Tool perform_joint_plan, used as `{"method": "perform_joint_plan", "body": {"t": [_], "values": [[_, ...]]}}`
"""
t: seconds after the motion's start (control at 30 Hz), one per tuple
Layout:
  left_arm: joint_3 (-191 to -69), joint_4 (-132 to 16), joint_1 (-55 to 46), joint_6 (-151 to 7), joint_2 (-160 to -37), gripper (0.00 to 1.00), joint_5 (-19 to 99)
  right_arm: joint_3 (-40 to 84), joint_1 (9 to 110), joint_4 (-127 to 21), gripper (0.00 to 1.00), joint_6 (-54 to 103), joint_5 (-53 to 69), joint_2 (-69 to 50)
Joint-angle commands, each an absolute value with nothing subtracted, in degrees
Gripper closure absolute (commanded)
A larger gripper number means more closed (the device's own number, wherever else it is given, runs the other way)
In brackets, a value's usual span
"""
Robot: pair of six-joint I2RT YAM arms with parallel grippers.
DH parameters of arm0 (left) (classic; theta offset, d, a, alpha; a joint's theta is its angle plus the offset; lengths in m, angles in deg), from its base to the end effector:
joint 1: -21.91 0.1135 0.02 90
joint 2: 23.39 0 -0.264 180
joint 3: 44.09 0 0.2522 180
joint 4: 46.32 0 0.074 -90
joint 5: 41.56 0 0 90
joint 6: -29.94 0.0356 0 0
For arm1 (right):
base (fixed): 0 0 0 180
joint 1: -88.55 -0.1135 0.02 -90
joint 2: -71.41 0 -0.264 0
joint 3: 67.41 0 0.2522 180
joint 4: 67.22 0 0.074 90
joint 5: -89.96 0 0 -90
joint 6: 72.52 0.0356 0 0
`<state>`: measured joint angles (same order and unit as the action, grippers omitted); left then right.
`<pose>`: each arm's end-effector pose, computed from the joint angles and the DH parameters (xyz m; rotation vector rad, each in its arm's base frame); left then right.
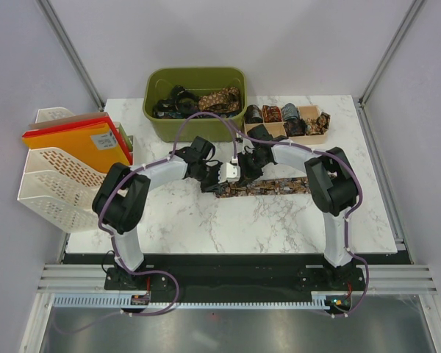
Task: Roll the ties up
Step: Roll the tie at the center of the board.
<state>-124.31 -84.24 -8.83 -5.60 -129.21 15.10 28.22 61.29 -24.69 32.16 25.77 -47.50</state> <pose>0.3043 -0.2037 0.1657 1.8294 1.7281 -0.6143 0.3687 0.2074 0.1482 -0.4429 2.7651 0.8129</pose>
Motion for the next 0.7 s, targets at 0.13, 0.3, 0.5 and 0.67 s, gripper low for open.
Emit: {"method": "perform_joint_plan", "body": {"t": [0.13, 0.3, 0.5, 0.67], "values": [[-123.69, -83.11, -8.33, -5.83, -126.75, 0.96, 13.73, 30.55, 60.87, -24.37, 0.65, 32.6, 26.42, -46.8], [-123.51, -83.11, -8.33, -5.83, -126.75, 0.96, 13.9, 30.55, 59.38, -23.49, 0.63, 31.73, 21.86, -48.21], [-123.51, -83.2, -8.33, -5.83, -126.75, 0.97, 13.9, 30.29, 56.83, -22.26, 0.66, 30.85, 14.39, -50.58], [-123.42, -83.2, -8.33, -5.83, -126.67, 0.97, 13.73, 29.06, 55.33, -21.56, 0.68, 30.76, 10.25, -50.85]]}}
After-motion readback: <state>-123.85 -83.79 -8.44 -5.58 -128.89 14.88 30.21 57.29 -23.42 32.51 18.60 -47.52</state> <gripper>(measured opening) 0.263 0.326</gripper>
